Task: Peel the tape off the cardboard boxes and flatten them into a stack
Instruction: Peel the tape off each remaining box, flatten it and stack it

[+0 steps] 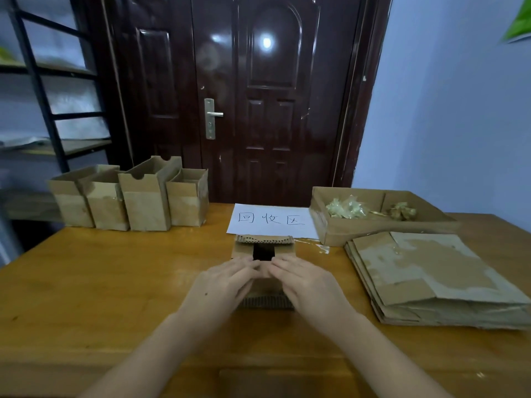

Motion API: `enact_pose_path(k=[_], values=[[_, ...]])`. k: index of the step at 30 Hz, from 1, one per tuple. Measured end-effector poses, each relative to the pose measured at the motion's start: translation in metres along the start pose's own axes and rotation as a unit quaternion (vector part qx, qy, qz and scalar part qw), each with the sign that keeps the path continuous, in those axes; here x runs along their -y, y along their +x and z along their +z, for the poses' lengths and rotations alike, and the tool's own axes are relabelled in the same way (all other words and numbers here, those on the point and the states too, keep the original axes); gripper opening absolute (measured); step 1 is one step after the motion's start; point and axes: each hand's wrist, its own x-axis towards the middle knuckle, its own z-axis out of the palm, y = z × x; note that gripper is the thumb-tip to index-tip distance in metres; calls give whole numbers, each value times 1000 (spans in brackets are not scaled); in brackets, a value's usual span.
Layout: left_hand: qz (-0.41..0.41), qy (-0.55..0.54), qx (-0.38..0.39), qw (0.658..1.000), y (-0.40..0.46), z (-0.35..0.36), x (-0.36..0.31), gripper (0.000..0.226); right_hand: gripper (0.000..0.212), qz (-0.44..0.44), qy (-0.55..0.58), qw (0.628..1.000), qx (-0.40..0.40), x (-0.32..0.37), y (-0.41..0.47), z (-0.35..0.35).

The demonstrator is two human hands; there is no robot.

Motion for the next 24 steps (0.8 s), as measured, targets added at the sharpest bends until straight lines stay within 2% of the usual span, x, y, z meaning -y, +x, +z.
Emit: enact_pose_path(k=[6, 11, 14, 18, 20, 22, 24], values=[[-17, -23, 13, 999, -2, -3, 2, 32, 49, 20, 0, 1000, -9, 3, -10, 15], [-98, 9, 182, 978, 25, -2, 27, 73, 49, 32, 12, 999, -2, 4, -7, 13], [-105, 4, 214, 971, 37, 6, 49, 87, 47, 43, 37, 998, 16, 2, -8, 11], [-159, -67, 284, 943, 45, 14, 66, 113, 39, 54, 63, 995, 48, -7, -3, 7], [-169, -83, 298, 936, 47, 17, 70, 115, 57, 96, 97, 987, 88, -17, 10, 4], [-169, -89, 291, 938, 49, 19, 72, 111, 90, 126, 125, 975, 136, -29, 31, 6], [-168, -103, 282, 939, 49, 19, 71, 108, 123, 147, 129, 955, 223, -36, 51, 11]])
